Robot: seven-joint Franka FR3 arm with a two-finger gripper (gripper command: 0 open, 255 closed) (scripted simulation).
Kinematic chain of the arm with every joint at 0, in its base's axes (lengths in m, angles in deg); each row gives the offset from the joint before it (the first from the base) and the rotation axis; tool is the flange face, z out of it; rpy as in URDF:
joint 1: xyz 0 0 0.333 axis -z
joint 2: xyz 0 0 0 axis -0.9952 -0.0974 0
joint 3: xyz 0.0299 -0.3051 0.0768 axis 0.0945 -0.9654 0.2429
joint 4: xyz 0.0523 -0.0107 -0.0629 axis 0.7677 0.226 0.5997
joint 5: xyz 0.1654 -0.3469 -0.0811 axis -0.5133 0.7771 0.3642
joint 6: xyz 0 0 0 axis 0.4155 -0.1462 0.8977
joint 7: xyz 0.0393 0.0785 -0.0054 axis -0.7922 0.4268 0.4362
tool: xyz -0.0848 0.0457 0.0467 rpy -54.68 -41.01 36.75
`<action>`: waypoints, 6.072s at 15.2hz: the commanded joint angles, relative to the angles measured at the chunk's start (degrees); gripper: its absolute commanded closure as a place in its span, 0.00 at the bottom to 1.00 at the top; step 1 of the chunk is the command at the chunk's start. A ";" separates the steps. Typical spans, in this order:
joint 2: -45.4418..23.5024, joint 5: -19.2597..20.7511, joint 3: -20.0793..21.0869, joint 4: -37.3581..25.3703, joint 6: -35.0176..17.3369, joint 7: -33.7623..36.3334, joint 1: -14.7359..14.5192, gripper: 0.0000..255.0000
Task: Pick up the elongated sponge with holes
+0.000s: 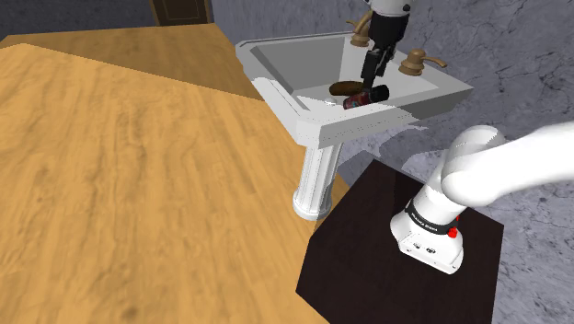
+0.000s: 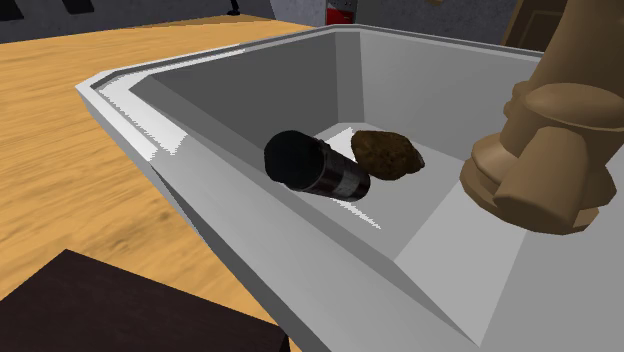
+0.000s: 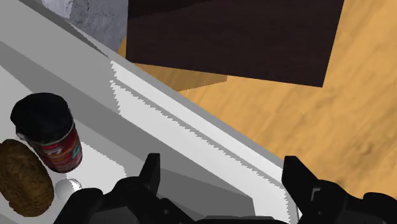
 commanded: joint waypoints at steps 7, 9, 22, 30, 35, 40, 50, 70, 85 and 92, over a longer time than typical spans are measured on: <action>-15.81 7.72 1.80 -5.38 -2.92 1.52 3.06 0.00; -21.08 10.52 2.34 -7.64 -3.35 2.35 4.10 0.00; -54.89 30.24 2.19 -28.11 1.38 8.10 8.05 0.00; -75.56 41.23 -2.01 -46.04 8.20 7.43 8.03 0.00; -89.40 47.22 -5.91 -60.45 12.67 4.13 8.08 0.00; -98.19 49.97 -8.01 -69.71 14.62 2.00 8.60 0.00; -95.48 49.61 -7.21 -61.53 11.35 6.67 9.25 1.00; -71.49 38.69 -4.46 -37.68 -17.00 23.52 22.58 0.00; -70.39 38.42 -4.40 -38.27 -15.66 22.43 22.51 1.00; -68.13 37.85 -4.29 -40.11 -12.43 19.84 22.31 1.00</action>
